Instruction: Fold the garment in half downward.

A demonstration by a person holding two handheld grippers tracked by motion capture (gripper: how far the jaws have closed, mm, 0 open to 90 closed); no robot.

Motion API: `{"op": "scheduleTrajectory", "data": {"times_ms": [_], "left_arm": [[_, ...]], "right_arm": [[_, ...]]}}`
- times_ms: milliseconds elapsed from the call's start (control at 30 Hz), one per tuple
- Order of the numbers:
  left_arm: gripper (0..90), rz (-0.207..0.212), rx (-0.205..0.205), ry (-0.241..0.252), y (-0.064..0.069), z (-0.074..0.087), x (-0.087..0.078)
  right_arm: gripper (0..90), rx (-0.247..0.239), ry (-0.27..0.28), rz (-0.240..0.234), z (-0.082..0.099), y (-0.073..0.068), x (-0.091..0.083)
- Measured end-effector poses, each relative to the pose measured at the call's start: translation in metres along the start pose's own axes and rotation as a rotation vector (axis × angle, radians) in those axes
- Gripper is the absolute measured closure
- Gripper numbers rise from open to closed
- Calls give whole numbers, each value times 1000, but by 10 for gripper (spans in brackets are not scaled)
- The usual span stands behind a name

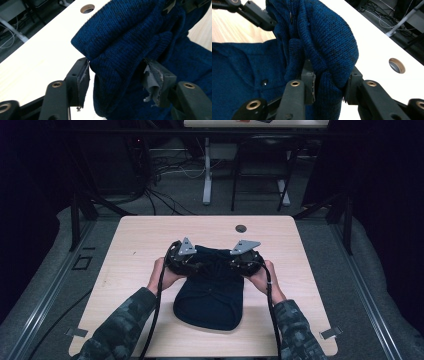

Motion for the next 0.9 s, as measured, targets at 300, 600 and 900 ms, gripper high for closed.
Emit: {"op": "scheduleTrajectory", "data": {"times_ms": [300,600,900], "left_arm": [[728,-46,-42,47,-1,-6,2],[715,-60,-35,60,4,-5,-1],[355,-28,-53,19,1,2,-6]], "right_arm": [[488,138,-8,-58,-5,13,-4],[675,53,17,-13,-7,11,-7],[686,-124,67,-10,-13,-11,-10]]}}
Point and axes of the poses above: each handheld gripper's, and its own axes: x roughly forward along the jaws, z roughly out of its underside, y roughly to its right, the point moved 8 cm from there along x, roughly forward along the jaws, and after that the axes turned 11 degrees about x, right-handed, at the moved point
